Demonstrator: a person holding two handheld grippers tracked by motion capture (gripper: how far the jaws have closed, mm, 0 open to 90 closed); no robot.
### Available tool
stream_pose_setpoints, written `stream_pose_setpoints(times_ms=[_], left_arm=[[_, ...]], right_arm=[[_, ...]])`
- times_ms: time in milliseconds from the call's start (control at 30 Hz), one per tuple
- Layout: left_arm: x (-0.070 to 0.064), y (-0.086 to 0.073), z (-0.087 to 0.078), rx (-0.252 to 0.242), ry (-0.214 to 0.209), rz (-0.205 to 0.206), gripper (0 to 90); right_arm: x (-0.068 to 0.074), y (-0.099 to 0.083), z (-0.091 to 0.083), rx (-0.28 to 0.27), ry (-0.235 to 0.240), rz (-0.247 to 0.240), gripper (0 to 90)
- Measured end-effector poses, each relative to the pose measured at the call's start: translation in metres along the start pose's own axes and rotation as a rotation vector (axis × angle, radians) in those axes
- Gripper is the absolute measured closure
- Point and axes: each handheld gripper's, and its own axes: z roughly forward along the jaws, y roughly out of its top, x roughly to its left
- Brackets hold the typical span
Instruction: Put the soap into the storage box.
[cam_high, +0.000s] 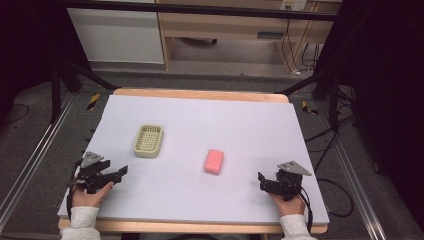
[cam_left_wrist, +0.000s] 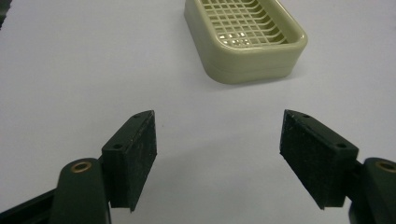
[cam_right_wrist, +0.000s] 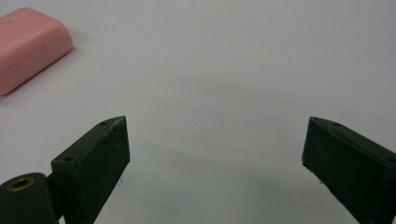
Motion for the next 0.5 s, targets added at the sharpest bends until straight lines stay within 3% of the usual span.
stream_pose_setpoints(times_ms=[500], left_arm=[[-0.022, 0.007, -0.003, 0.009, -0.038, 0.05, 27.3]], right_arm=[[0.002, 0.0, 0.0, 0.029, -0.005, 0.002, 8.1]])
